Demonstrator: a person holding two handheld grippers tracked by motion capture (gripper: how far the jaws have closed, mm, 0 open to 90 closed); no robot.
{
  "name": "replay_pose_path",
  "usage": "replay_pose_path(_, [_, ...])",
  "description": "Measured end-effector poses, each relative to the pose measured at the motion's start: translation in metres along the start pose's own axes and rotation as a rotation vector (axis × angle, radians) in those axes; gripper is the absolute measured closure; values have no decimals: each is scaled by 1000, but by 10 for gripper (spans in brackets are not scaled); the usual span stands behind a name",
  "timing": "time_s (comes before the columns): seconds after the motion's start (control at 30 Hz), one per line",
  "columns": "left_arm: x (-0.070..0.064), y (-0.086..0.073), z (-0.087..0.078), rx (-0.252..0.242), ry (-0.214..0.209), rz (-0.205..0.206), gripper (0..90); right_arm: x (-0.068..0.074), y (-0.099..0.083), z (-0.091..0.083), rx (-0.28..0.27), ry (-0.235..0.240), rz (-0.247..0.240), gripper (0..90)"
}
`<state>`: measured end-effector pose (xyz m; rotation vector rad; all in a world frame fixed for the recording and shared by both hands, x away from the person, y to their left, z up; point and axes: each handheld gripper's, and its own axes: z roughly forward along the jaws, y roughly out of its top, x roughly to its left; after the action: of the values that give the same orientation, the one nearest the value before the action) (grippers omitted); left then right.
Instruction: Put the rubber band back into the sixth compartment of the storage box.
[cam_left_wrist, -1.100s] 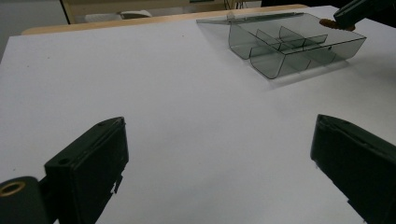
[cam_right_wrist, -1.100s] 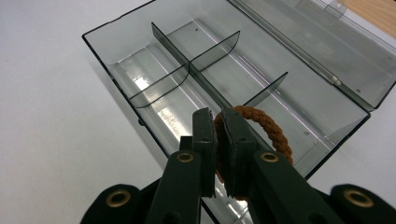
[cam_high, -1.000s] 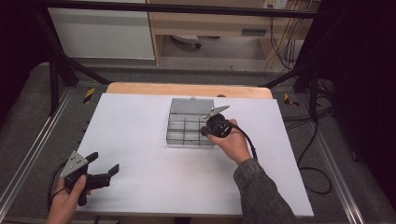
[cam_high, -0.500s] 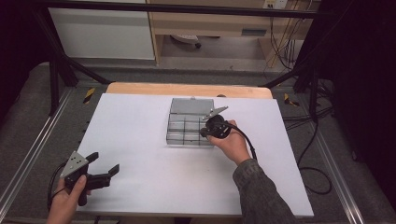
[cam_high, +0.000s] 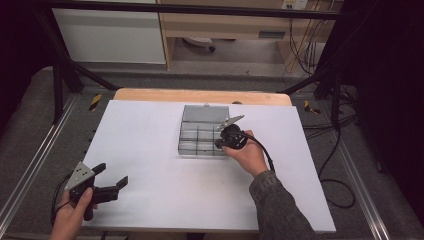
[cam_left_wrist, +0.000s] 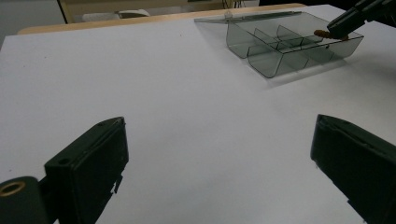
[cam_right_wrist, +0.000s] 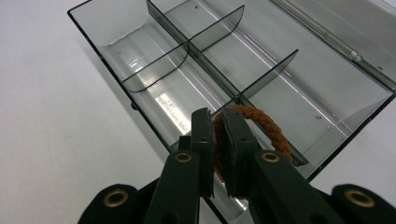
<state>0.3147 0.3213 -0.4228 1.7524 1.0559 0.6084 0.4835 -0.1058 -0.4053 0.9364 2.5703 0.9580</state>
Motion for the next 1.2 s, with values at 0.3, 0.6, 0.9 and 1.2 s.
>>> replay_pose_path(0.3, [0,0,0,0,-2,1,43,2,1,5,8,4,-3,844])
replay_pose_path(0.6, [0,0,0,3,5,1,43,3,1,4,-7,-2,19,767])
replay_pose_path(0.9, [0,0,0,2,5,1,43,6,2,-6,-92,-17,37,701])
replay_pose_path(1.2, [0,0,0,3,4,2,43,7,2,-19,-230,-54,129,428])
